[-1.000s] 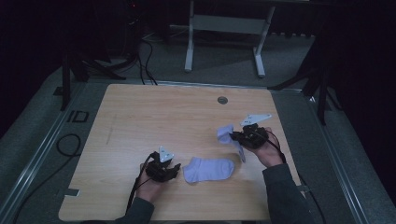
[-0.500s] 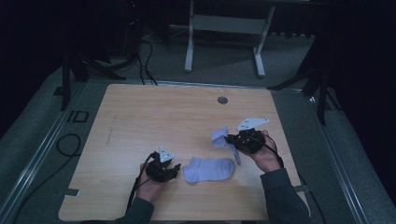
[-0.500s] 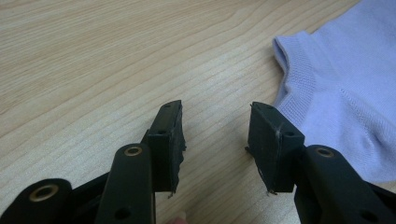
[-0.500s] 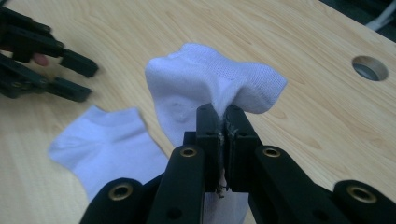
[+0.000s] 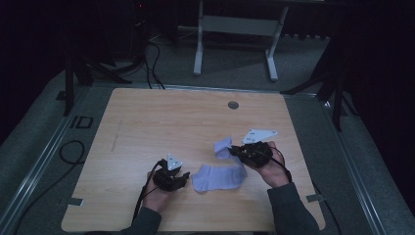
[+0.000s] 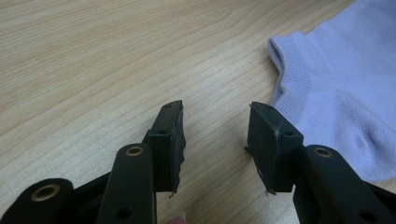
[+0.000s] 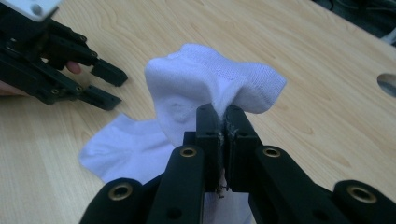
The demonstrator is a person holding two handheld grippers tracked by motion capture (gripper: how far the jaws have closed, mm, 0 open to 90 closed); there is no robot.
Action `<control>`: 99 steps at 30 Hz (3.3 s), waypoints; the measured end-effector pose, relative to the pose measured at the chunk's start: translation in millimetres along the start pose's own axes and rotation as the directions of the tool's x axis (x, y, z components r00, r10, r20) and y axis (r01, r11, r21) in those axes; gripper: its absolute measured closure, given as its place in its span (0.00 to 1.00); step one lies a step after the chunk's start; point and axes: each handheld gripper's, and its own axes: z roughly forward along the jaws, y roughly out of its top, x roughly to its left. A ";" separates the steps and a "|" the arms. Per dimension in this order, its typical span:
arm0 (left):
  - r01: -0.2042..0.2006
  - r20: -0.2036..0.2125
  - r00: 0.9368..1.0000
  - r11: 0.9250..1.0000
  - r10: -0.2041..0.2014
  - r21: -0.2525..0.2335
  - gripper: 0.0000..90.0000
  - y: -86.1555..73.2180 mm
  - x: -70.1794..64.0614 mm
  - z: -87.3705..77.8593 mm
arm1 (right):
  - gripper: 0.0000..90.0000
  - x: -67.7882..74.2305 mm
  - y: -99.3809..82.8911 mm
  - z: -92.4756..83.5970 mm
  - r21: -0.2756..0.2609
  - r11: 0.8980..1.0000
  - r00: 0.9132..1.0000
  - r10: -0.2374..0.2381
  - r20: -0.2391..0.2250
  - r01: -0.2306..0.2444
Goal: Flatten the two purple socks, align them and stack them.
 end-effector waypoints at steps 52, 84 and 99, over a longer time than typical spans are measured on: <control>-0.059 0.131 0.989 0.997 0.064 -0.044 0.84 12.9 -26.5 -7.7 | 0.96 27.0 -33.6 38.5 0.041 0.999 0.996 0.018 -0.088 -0.014; -0.100 0.189 0.976 0.993 0.111 -0.067 0.98 21.4 -42.5 -5.2 | 0.78 10.8 -37.8 21.3 0.032 0.991 0.990 0.130 -0.053 -0.129; -0.081 0.197 0.977 0.996 0.086 -0.030 0.98 14.6 -40.4 -2.3 | 0.89 -0.8 -73.5 42.7 0.295 0.936 0.981 0.176 0.082 -0.193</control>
